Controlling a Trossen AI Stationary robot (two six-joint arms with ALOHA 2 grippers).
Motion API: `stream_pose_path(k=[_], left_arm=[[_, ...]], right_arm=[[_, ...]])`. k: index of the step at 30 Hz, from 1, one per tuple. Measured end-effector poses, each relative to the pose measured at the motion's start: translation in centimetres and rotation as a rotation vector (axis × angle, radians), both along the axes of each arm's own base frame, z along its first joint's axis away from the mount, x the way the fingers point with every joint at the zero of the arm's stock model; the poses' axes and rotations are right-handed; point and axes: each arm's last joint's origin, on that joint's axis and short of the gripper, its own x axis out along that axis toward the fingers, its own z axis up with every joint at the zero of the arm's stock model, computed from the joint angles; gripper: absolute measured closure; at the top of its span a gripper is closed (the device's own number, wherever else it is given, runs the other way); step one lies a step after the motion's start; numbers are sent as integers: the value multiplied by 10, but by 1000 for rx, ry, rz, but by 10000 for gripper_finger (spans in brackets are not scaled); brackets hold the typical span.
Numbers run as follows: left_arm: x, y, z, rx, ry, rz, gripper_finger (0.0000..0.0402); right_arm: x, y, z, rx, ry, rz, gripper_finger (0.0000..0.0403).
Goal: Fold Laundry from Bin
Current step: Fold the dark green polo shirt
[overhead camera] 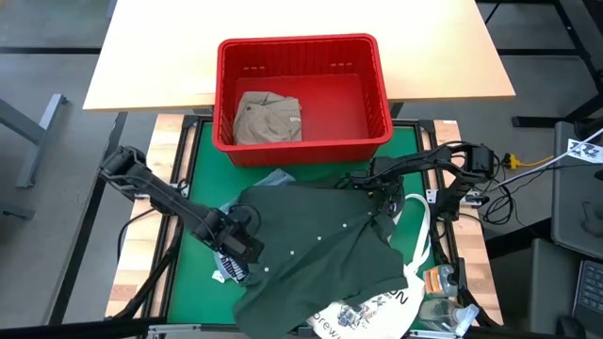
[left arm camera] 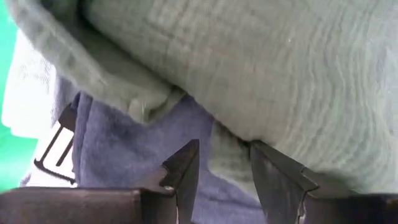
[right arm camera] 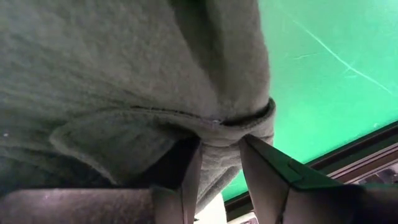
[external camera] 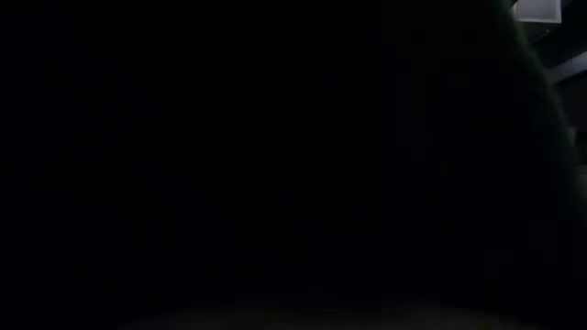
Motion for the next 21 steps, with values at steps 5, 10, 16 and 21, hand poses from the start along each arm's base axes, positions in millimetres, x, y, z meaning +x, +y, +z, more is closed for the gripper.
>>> stream_pose_path(k=[5,10,16,21], left_arm=[[2,1,-3,5,5,3,264],[7,-3,-2,-25,-44,1,266],[5,-5,-2,-27,-42,-9,327],[0,-3,1,-19,-10,-14,393]], right_arm=[[0,0,0,0,0,0,285],[0,0,0,0,-1,-1,285],[0,0,0,3,-3,-2,285],[0,0,0,2,-3,-2,285]])
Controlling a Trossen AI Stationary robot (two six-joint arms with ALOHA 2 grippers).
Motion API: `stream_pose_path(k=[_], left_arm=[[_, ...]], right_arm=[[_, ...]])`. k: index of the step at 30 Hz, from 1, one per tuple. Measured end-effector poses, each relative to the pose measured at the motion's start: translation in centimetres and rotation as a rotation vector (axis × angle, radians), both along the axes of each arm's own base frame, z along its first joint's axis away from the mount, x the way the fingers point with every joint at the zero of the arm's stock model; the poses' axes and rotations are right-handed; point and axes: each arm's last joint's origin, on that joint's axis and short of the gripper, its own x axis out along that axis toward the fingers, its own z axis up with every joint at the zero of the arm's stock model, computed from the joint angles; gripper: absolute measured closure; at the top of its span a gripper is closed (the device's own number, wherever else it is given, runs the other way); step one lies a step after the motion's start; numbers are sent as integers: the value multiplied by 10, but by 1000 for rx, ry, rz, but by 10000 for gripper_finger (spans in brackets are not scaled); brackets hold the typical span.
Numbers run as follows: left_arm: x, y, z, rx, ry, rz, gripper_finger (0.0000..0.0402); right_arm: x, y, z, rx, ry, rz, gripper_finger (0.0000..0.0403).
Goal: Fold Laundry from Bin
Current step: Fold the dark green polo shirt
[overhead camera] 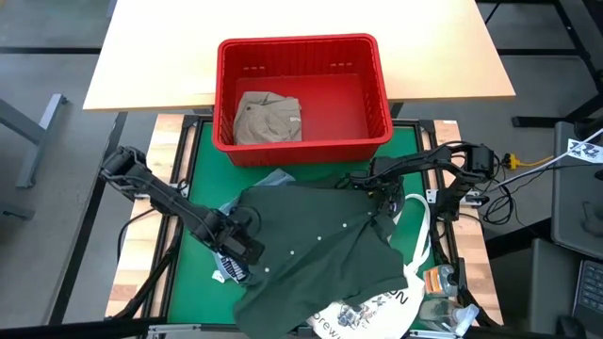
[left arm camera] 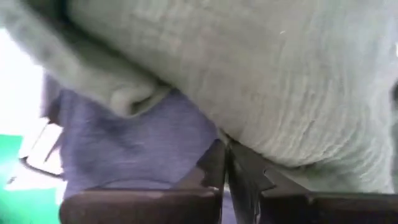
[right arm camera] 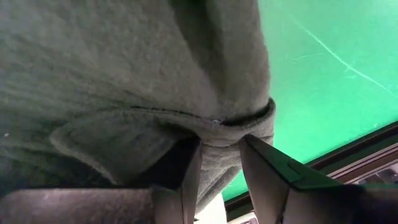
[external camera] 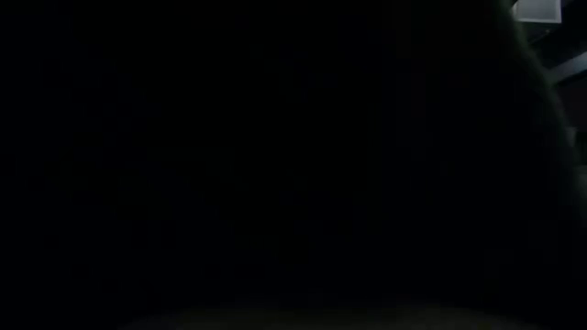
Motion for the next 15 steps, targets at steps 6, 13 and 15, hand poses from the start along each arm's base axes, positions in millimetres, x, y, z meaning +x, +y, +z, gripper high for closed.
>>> stream_pose_path(k=[6,13,15], left_arm=[[-17,3,9,-28,213,-39,399],[-30,0,18,-121,387,-58,400],[-32,-4,19,-165,412,-74,398]], right_arm=[[0,0,0,0,2,0,285],[0,0,0,-4,4,1,285],[0,0,0,-3,5,1,285]])
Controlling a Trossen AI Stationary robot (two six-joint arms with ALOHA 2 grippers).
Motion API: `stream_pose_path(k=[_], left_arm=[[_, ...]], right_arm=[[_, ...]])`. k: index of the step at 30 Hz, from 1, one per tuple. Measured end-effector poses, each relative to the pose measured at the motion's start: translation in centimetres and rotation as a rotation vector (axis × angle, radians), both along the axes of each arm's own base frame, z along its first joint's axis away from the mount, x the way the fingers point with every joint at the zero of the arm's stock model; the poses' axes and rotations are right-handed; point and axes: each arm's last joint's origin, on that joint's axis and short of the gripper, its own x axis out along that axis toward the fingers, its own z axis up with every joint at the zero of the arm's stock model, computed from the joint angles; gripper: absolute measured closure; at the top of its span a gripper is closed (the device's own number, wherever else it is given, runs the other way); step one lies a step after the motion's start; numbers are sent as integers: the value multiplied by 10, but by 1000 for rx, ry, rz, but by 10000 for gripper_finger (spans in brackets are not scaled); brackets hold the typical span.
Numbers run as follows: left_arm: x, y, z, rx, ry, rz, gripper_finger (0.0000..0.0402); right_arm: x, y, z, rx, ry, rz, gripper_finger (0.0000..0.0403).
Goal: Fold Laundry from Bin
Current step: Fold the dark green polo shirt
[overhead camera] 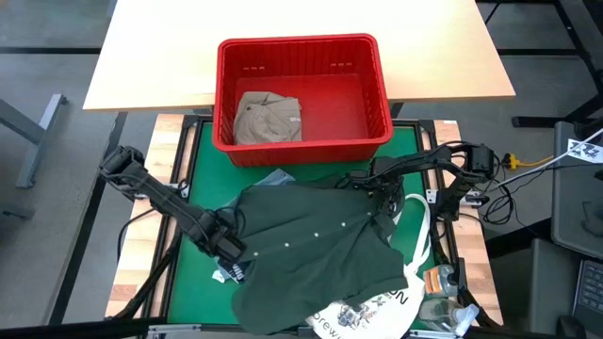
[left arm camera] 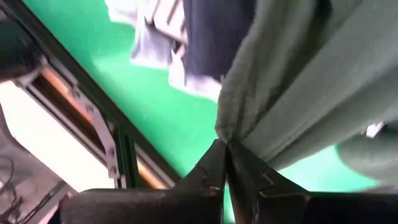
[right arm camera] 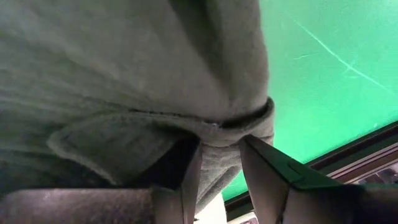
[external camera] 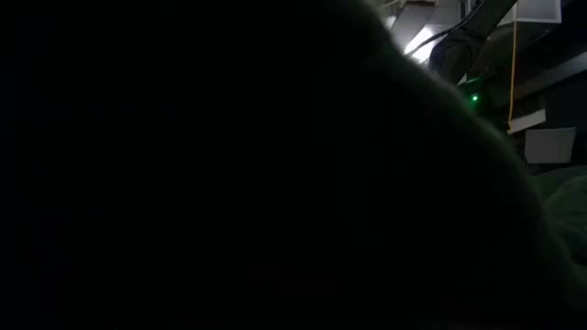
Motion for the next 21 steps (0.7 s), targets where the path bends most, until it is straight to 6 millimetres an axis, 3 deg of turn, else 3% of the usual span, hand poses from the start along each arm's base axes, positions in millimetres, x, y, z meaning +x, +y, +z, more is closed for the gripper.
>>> stream_pose_path(k=[8,21], left_arm=[[-8,-14,0,60,-60,-94,363],[0,-12,-1,129,-170,-84,263]], right_arm=[[0,0,0,0,0,0,285],[-1,0,0,-4,10,4,285]])
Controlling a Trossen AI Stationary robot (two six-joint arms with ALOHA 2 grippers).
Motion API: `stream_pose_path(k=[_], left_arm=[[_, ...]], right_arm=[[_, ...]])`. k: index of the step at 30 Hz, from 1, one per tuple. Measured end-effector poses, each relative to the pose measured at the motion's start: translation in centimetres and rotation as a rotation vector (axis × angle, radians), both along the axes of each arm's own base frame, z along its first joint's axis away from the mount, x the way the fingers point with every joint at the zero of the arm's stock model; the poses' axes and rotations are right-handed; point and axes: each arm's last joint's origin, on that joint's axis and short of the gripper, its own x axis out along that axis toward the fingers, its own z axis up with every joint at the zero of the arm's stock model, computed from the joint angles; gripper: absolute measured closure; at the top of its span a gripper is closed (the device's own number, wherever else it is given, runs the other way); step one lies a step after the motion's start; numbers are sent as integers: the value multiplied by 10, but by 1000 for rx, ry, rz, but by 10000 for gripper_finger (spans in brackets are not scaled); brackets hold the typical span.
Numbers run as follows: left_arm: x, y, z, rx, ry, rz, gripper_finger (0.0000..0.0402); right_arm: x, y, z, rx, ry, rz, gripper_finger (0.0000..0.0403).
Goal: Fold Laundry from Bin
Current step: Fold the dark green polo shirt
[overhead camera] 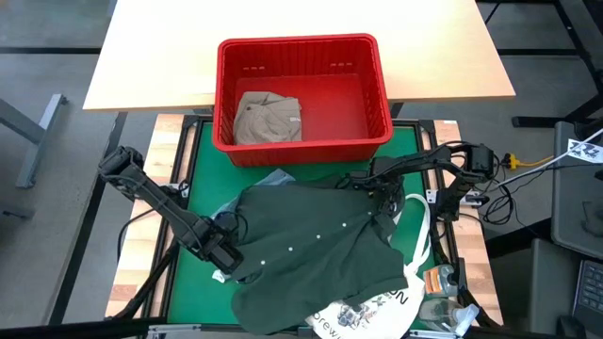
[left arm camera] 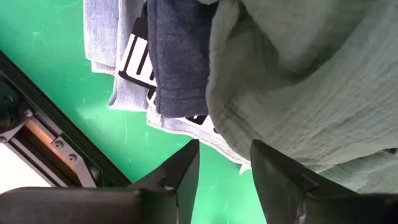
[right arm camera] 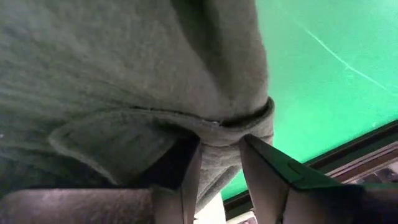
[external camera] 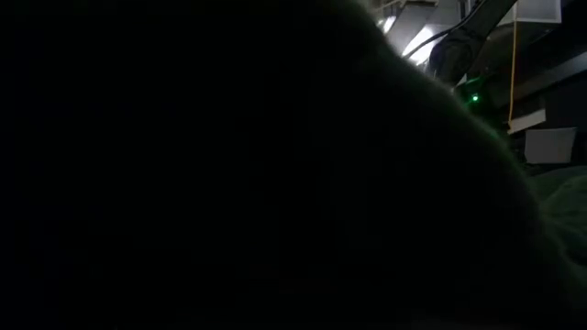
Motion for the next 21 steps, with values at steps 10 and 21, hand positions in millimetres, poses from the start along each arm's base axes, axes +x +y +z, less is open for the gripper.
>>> stream_pose_path(k=[10,21], left_arm=[[-4,-5,0,1,0,-44,274],[-3,-13,0,-36,-46,-65,292]], right_arm=[[-7,1,27,-22,41,-17,285],[-28,7,72,-86,-139,-84,285]])
